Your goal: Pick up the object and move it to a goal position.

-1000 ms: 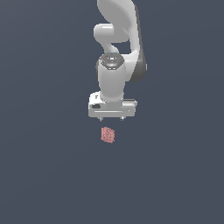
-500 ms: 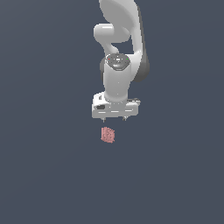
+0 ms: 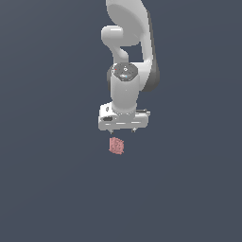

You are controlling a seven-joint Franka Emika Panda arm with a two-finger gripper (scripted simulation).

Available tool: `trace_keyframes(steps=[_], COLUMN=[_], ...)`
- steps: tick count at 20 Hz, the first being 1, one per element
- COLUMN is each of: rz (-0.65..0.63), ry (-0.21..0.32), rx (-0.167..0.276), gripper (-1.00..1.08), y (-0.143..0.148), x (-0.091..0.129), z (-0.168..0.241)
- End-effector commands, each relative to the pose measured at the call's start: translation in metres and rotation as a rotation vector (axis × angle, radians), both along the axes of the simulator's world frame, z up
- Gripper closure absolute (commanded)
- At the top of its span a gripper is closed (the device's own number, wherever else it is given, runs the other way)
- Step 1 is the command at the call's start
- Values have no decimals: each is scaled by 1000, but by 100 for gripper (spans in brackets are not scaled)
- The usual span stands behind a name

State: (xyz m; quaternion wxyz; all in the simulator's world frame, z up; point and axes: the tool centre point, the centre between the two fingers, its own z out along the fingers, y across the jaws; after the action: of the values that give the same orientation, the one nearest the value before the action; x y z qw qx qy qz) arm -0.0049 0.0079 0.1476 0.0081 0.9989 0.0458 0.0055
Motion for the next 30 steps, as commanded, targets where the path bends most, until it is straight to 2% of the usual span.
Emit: trace_keyframes(steps=[1,12,20,30], rz=[-15,-81,-83,-85], ry=[3,11,12,11], rx=[3,16,16,16], gripper=[-92,-92,-92,-92], y=[-6,-32,-32,-33], x=[3,13,12,12], z=[-10,-59,-66,-109])
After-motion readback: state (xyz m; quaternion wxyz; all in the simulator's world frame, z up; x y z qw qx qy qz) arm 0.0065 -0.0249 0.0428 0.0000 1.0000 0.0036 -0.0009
